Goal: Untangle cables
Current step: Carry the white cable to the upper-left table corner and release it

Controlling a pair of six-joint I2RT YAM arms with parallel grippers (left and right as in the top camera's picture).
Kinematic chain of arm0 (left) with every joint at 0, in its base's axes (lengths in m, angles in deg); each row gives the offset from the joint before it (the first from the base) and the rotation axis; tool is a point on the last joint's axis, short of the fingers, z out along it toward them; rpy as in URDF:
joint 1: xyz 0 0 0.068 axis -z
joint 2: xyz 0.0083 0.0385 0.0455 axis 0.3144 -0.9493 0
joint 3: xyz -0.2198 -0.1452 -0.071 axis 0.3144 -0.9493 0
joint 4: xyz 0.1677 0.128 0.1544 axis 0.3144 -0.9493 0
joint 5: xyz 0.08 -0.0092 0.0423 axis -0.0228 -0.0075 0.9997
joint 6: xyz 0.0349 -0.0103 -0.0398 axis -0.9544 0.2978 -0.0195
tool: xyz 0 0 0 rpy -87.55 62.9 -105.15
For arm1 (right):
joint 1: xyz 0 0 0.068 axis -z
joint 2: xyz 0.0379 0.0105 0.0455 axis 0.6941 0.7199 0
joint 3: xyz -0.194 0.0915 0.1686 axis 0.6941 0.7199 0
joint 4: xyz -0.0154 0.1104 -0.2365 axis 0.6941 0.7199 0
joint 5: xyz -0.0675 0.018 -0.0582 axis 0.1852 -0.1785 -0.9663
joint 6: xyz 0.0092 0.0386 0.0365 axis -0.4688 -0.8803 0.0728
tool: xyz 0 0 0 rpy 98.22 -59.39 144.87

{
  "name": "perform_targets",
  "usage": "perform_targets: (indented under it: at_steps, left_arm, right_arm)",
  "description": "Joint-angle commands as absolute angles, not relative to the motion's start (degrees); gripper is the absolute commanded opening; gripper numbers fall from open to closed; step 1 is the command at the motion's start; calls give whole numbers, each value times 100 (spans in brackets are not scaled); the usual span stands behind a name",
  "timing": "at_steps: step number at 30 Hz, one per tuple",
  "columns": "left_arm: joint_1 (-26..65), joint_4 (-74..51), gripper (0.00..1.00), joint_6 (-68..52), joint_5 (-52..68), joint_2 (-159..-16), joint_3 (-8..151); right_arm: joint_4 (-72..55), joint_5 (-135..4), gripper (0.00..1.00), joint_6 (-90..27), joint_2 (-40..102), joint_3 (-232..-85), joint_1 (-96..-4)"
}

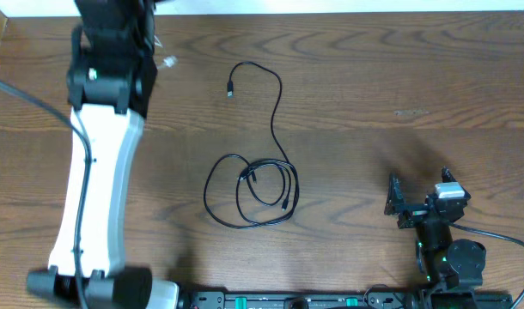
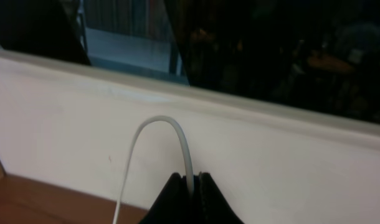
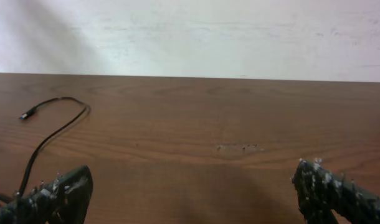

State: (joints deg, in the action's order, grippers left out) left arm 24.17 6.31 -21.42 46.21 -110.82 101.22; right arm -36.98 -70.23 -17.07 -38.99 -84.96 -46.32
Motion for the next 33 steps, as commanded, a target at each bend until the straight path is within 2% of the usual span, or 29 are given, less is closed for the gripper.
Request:
perform_targets:
  at_steps: [1,4,7,21,30,31,32,33]
  left_arm:
    - [2200,85,8,-2311,4492,-11825,11176]
    - [2087,-483,7,-2291,4437,-12470,11873]
    - [2004,-494,7,-2204,4064,-12761,12017]
    - [1953,1009,8,-2031,3345,-13231,12015]
    - [1060,657,9,-2757,5454,-13795,12011]
    - [904,550,29,-2767,5616,-13867,12011]
    - [743,419,56,-2765,5651,-13939,12011]
    - [587,253,96,-2763,5609,-14013,12011]
  right_arm:
    - [-3687,-7036,99,-1766,-3932,-8476,-4656]
    - [-3690,-7036,99,-1766,-3932,-8476,-4656]
    - [-3687,-7036,99,-1766,-3932,-8476,-4656]
    - [-3690,-7036,99,-1766,-3932,-8476,-4656]
    - [-3690,-7036,99,-1766,-3932,-8476,-4656]
    - [-3687,-7036,99,-1766,-3932,-8476,-4656]
    - [-3690,-7036,99,-1766,-3932,-8476,-4656]
    - [-3690,-7036,99,-1766,-3932,-8476,-4656]
